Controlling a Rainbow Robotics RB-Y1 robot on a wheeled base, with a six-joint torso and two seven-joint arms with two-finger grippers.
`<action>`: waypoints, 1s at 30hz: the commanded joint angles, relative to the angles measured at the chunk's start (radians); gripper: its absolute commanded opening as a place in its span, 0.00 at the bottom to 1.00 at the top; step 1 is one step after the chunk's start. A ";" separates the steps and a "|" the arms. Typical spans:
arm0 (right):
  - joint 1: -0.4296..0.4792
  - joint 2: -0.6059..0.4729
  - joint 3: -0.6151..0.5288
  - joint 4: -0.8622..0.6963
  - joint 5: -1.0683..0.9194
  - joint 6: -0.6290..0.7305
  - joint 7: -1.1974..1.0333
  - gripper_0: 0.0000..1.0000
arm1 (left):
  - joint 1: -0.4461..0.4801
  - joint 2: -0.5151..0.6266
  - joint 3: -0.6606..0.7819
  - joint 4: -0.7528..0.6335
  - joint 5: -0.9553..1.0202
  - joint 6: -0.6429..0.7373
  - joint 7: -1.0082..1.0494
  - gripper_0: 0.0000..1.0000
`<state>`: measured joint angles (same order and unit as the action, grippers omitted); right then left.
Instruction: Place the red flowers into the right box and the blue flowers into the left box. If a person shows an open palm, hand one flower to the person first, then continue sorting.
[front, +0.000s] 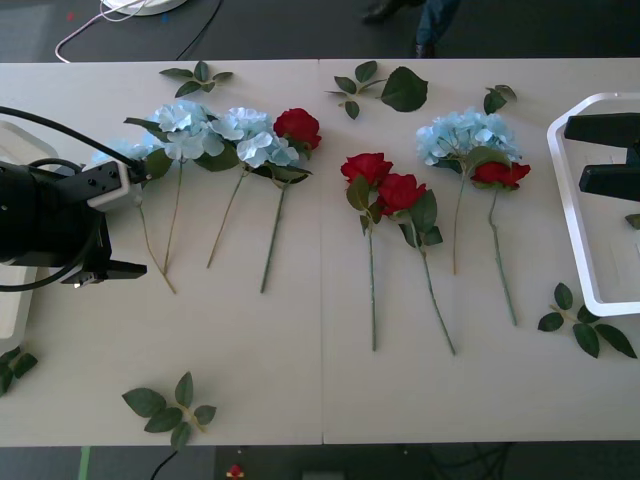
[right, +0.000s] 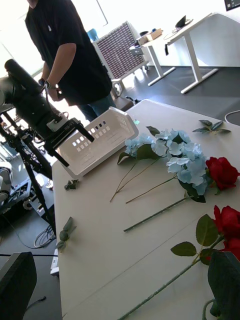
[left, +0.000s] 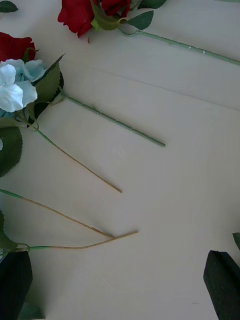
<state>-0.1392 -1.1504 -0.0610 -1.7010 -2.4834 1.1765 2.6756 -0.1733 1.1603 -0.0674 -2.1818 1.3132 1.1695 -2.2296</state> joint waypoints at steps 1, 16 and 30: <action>0.044 -0.051 0.004 -0.002 0.011 0.006 0.030 1.00 | 0.048 -0.062 -0.006 0.025 0.014 -0.019 0.018 1.00; 0.052 -0.077 0.007 -0.071 0.152 -0.172 0.030 1.00 | -0.107 0.111 0.046 0.112 0.086 0.108 0.600 1.00; 0.021 -0.075 0.072 -0.118 0.682 -0.305 -0.942 1.00 | -0.390 0.147 -0.299 0.396 0.035 0.121 1.292 1.00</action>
<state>-0.0984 -1.1768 -0.0469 -1.7928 -1.8692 0.8776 1.9549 -0.4529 1.2496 -0.2488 -1.8328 1.3617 1.3223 -1.1233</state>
